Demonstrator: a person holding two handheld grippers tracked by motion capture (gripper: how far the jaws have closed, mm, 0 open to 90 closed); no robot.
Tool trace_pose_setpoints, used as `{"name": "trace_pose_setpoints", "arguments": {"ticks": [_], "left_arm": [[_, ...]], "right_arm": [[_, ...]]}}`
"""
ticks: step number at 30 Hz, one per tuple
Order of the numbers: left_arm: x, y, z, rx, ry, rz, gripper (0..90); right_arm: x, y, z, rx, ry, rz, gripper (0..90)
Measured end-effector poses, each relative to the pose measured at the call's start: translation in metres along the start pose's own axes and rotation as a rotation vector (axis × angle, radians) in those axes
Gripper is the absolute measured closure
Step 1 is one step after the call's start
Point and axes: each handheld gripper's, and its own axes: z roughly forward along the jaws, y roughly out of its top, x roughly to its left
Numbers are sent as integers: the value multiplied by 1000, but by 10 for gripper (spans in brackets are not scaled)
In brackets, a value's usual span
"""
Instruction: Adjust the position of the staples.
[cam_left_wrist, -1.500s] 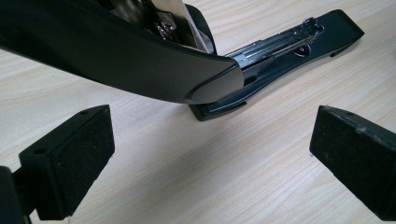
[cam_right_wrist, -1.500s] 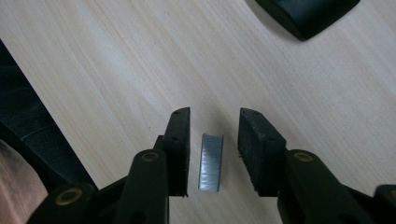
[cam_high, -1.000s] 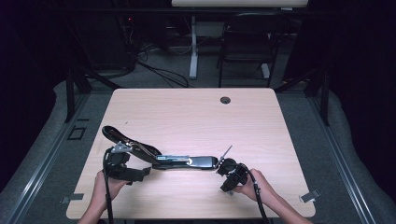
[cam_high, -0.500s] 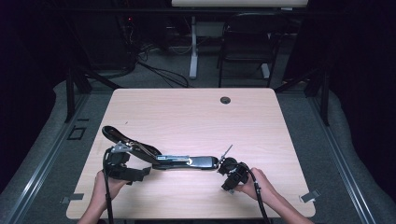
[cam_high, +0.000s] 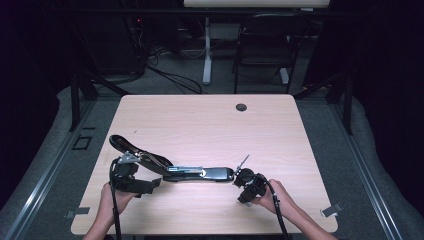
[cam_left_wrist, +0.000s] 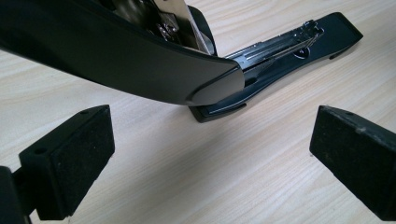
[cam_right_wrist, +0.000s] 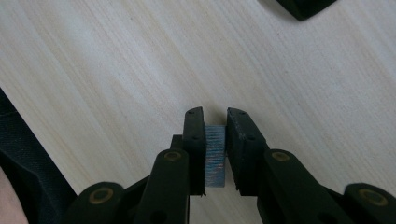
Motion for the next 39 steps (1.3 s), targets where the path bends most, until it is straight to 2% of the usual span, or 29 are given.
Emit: {"name": "trace_pose_setpoints", "arguments": {"ticks": [1,6,13,17,19,27,36,39], "left_arm": [[0,0,0,-1,0,0,2],[3,0,1,2,-6,-13,2],[3,0,-1,-15,0,-14,2],[7,-1,-1,-5,-17,-27,2],[9,-2,-2,-18,-18,-41,2],[13,-1,-5,-44,-13,-58,2],[12,-1,-6,-47,-4,-56,2],[12,-1,-7,-59,7,-67,2]], "right_arm": [[0,0,-1,-2,-10,-9,785],[-1,1,-5,-36,18,-6,785],[-3,0,-14,-74,11,-10,784],[-4,1,-19,-93,9,-19,785],[-5,0,-20,-117,13,-14,785],[-11,2,-25,-151,-9,-16,784],[-13,1,-27,-143,-25,-23,784],[-13,2,-26,-148,-24,-21,785]]}}
